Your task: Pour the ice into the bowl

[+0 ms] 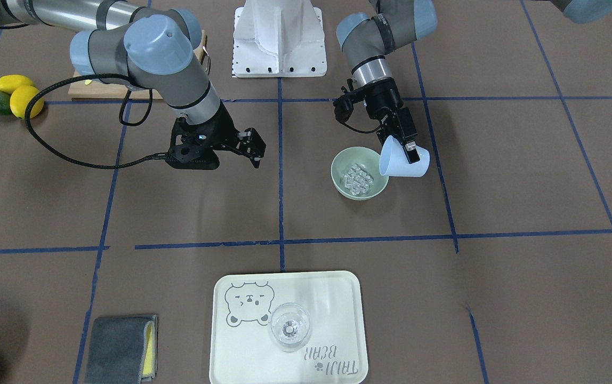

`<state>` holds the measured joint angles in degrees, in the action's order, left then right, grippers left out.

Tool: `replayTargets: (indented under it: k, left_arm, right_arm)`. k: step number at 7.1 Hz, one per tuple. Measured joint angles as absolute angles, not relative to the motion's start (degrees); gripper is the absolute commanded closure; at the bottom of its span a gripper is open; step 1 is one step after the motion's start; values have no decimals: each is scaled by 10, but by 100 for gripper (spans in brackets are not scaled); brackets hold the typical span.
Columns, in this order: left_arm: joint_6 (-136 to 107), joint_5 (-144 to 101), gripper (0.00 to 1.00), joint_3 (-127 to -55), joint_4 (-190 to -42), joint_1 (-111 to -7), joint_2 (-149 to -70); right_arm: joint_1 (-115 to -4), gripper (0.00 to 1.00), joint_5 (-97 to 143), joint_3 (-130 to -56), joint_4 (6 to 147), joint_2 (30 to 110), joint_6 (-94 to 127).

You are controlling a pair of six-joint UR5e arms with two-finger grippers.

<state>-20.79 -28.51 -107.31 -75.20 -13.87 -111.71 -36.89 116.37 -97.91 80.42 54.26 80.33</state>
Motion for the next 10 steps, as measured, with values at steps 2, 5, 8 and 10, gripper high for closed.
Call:
replayTargets:
  k: [2,5,8,10]
  left_arm:
    - [-269,-318,100,-1100,-757,-141,-1094]
    - [-367,-327,100,-1126,-850,-141,-1021]
    - [-389,-336,100,-1111,-1185,-142,-857]
    - [-371,-367,100,-1070,-1360,-142,-787]
  right_arm:
    - [-370,0,1163,-979,804,542,804]
    - [-371,0,1163,-979,805,539,804]
    - [-371,0,1164,-982,807,538,804]
    - [-371,0,1166,-984,808,538,804]
